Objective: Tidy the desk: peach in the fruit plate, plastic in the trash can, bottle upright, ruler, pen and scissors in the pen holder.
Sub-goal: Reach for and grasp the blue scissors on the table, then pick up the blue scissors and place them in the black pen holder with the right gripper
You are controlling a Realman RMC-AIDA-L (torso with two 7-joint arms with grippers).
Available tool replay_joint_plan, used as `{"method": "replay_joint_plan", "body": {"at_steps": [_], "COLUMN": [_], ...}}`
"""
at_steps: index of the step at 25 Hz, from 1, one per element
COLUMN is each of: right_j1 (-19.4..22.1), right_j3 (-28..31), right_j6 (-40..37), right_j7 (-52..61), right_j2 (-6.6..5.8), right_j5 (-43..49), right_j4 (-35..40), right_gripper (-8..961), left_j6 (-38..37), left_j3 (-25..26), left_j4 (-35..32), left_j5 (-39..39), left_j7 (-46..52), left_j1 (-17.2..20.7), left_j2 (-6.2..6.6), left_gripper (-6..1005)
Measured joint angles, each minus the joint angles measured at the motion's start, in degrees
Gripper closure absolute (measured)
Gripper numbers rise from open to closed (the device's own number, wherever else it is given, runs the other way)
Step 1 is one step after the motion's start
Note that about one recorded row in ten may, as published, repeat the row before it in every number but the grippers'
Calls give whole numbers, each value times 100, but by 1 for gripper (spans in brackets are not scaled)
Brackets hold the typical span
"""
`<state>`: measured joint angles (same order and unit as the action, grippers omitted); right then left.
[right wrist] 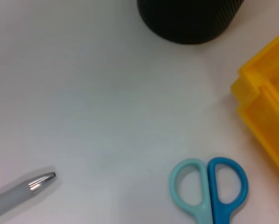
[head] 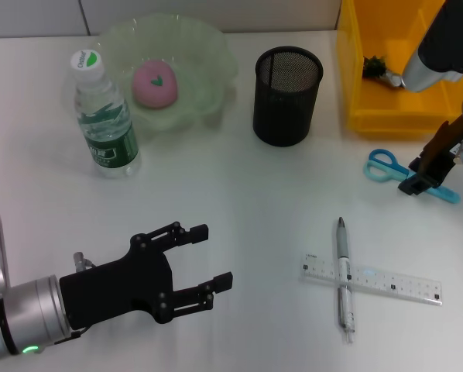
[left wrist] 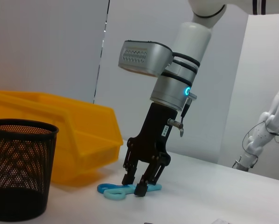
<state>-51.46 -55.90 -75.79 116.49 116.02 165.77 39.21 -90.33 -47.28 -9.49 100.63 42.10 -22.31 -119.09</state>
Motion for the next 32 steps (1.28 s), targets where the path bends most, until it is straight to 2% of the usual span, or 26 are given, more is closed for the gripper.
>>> {"method": "replay_joint_plan", "body": {"at_steps": [13, 18, 26, 32], "right_j1": [6, 4, 4, 4], "right_j3": [0, 11, 13, 27], "right_j6": [-4, -8, -62, -103], "right_j7": [-4, -4, -43, -120], "right_j2": [-1, -6, -26, 5], "right_j5": [7, 5, -29, -48], "right_j4": [1, 51, 102, 147], "right_gripper": [613, 745, 742, 739], "left_j6": [-21, -23, -29, -29], "left_j3": [17, 19, 18, 20], "left_j4": [0, 0, 0, 0], "left_j5": [-2, -50, -70, -76], "left_j7": [28, 23, 37, 47], "left_j1": [-26, -28, -33, -36], "left_j2": [0, 5, 9, 14], "left_gripper": [215, 215, 215, 215]}}
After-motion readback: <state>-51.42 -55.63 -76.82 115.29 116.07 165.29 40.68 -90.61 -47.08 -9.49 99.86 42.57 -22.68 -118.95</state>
